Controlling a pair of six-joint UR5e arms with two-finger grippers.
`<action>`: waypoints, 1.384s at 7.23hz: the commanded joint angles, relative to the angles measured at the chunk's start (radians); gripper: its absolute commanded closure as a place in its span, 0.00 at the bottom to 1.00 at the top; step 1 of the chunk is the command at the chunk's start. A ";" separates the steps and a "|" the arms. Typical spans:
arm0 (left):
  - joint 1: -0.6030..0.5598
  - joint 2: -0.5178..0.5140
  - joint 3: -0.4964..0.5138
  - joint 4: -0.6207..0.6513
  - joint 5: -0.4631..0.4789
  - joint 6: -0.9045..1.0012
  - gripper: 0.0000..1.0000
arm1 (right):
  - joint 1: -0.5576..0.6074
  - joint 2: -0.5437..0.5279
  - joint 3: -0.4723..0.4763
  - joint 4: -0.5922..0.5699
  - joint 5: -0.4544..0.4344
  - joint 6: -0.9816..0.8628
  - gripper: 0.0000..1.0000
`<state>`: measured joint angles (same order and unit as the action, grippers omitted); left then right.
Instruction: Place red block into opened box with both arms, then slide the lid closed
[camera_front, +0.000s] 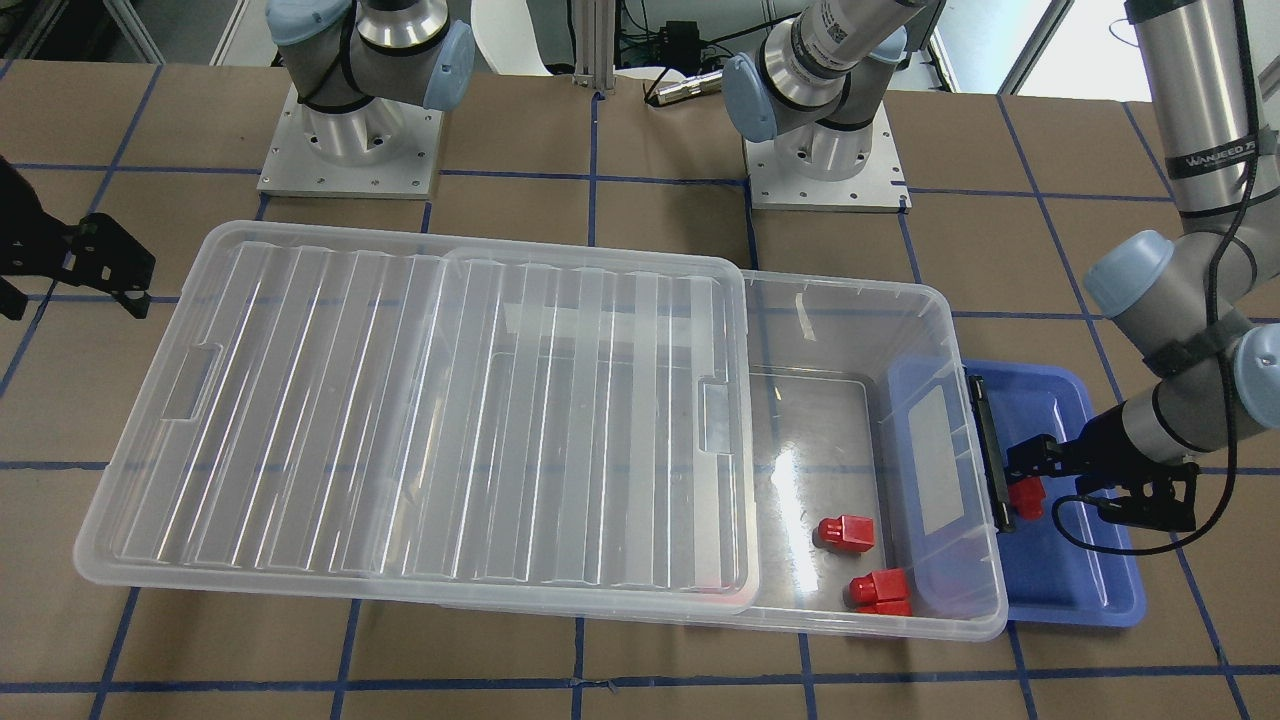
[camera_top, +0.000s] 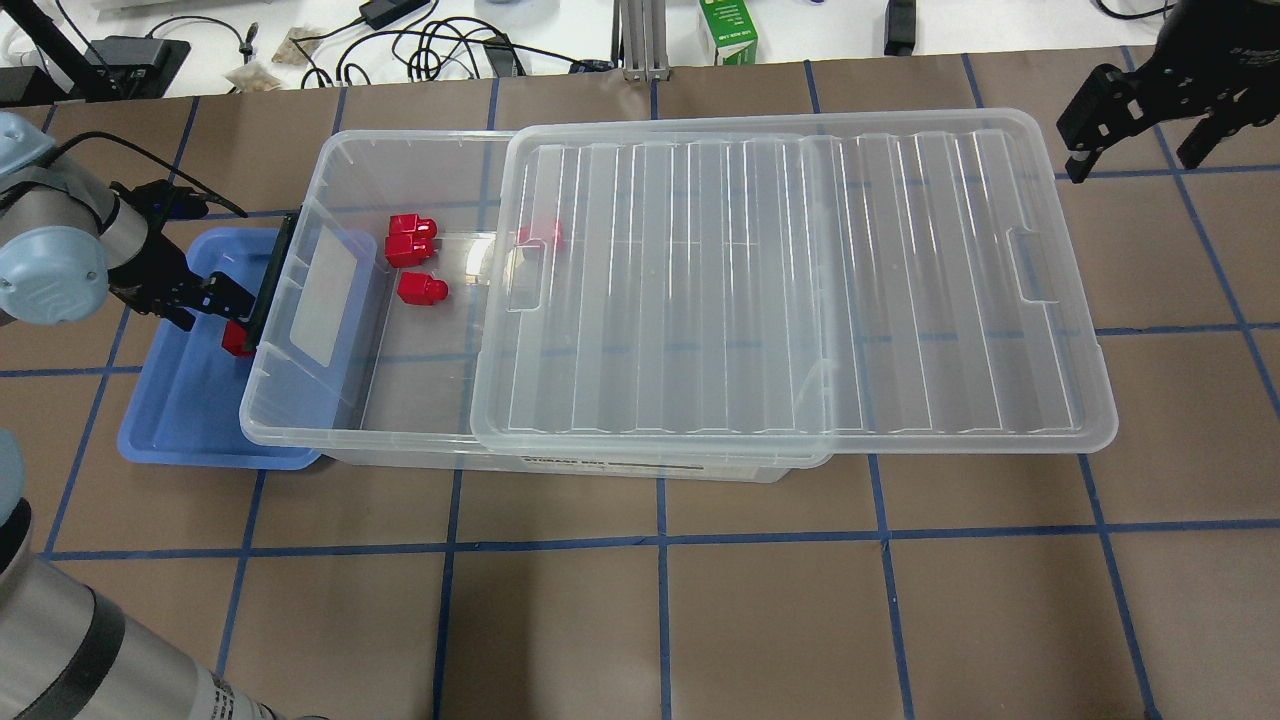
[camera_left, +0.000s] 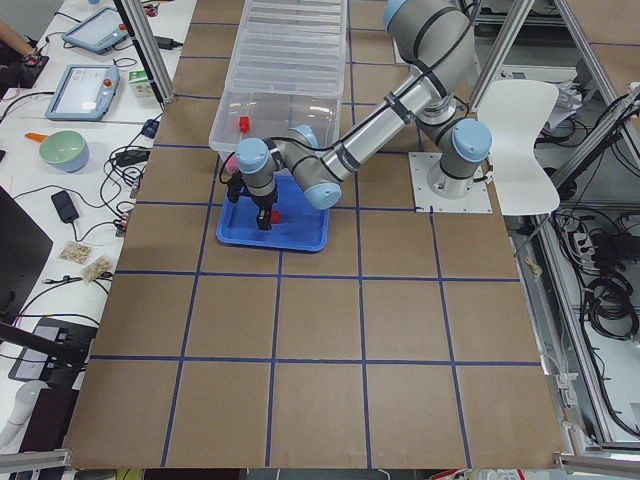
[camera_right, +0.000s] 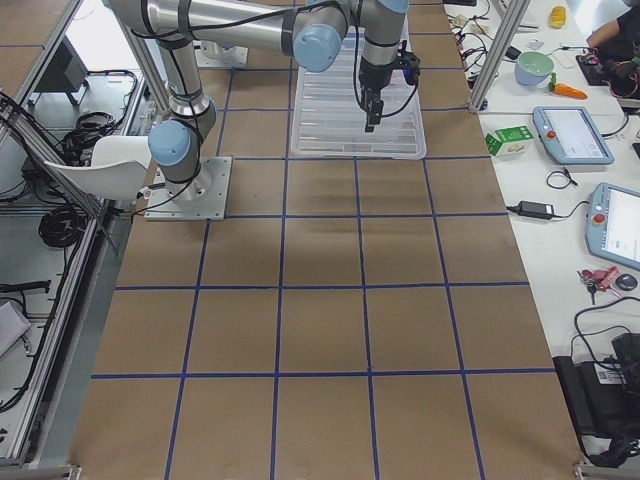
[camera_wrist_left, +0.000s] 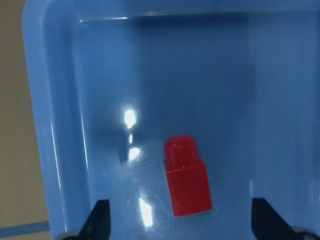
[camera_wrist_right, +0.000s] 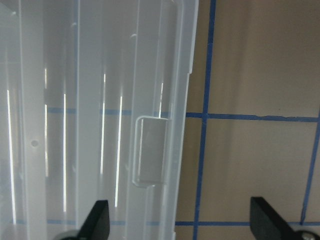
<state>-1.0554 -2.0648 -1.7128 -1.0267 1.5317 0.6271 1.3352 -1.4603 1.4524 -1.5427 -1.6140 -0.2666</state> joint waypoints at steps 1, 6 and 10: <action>0.000 -0.018 -0.016 0.004 -0.001 -0.052 0.08 | 0.102 -0.002 0.006 0.004 0.005 0.113 0.00; -0.014 0.032 0.007 -0.015 0.018 -0.047 1.00 | 0.097 -0.009 0.012 0.007 0.005 0.118 0.00; -0.098 0.213 0.212 -0.439 0.019 -0.079 1.00 | 0.099 -0.052 0.017 0.016 0.006 0.124 0.00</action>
<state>-1.1056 -1.9054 -1.5818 -1.3233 1.5469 0.5707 1.4342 -1.5061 1.4684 -1.5272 -1.6063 -0.1430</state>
